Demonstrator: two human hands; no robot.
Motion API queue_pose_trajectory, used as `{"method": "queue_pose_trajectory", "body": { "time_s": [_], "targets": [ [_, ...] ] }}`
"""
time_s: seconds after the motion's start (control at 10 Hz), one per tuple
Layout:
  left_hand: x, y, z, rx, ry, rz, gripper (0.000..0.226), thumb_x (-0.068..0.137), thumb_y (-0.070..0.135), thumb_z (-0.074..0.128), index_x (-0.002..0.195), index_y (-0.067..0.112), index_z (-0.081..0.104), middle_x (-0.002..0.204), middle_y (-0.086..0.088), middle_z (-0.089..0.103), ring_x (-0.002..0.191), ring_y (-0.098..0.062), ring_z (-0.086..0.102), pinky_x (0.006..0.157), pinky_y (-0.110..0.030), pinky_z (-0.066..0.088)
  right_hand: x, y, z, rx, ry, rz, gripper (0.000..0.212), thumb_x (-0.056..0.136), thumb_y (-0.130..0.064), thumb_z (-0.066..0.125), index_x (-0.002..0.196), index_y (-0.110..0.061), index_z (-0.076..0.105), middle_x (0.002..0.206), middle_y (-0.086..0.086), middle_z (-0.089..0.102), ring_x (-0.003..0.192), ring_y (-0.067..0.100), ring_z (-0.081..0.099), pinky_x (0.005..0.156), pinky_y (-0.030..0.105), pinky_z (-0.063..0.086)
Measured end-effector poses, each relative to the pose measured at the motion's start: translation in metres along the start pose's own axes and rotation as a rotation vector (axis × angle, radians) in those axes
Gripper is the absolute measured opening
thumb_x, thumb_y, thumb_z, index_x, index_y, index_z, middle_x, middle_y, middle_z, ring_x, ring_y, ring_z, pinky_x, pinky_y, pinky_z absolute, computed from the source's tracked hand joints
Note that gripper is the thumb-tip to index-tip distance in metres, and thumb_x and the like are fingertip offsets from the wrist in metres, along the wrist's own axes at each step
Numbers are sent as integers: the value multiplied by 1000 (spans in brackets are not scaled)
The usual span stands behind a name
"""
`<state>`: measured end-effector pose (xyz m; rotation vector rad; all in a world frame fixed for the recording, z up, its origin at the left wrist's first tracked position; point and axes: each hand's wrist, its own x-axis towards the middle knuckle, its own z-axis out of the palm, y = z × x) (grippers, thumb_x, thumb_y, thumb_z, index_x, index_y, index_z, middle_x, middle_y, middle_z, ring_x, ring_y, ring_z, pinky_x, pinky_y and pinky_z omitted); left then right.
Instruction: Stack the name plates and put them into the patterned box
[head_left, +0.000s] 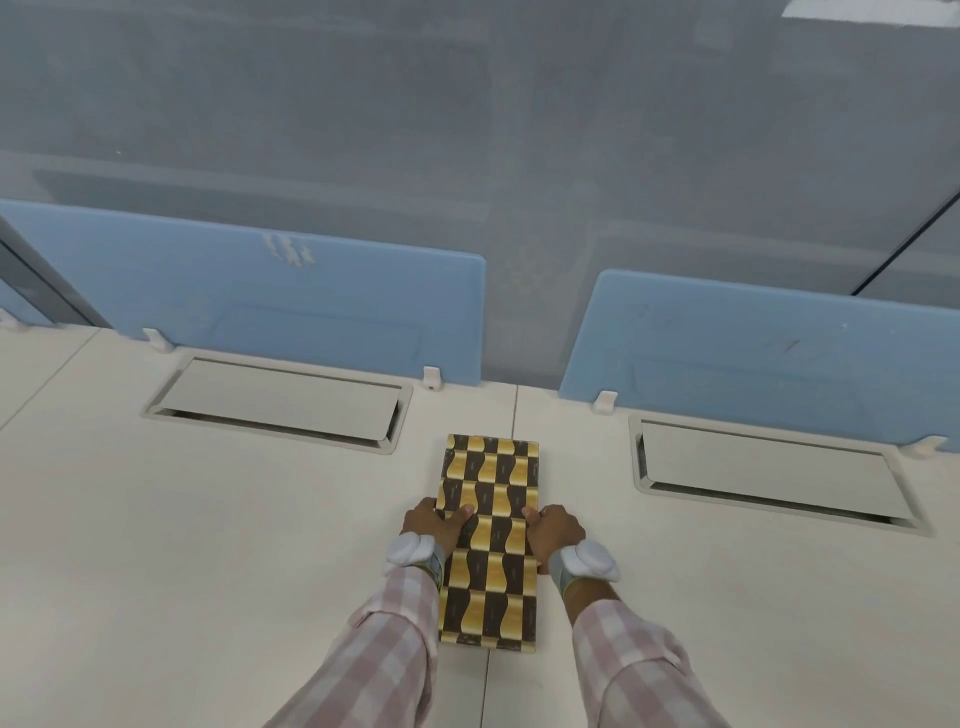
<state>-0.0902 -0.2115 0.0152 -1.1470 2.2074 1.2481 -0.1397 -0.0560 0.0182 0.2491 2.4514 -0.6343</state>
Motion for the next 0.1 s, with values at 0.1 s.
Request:
{"method": "queue_pose_trajectory", "body": {
  "time_s": [0.1],
  "targets": [
    [-4, 17, -16, 47, 60, 18, 79, 81, 54, 67, 142, 8, 44, 142, -13, 51, 127, -31, 53, 102, -37, 44, -4, -6, -22, 5, 46, -95, 50, 92, -41, 58, 131, -11, 52, 133, 11, 59, 118, 30, 60, 96, 32, 49]
  ]
}}
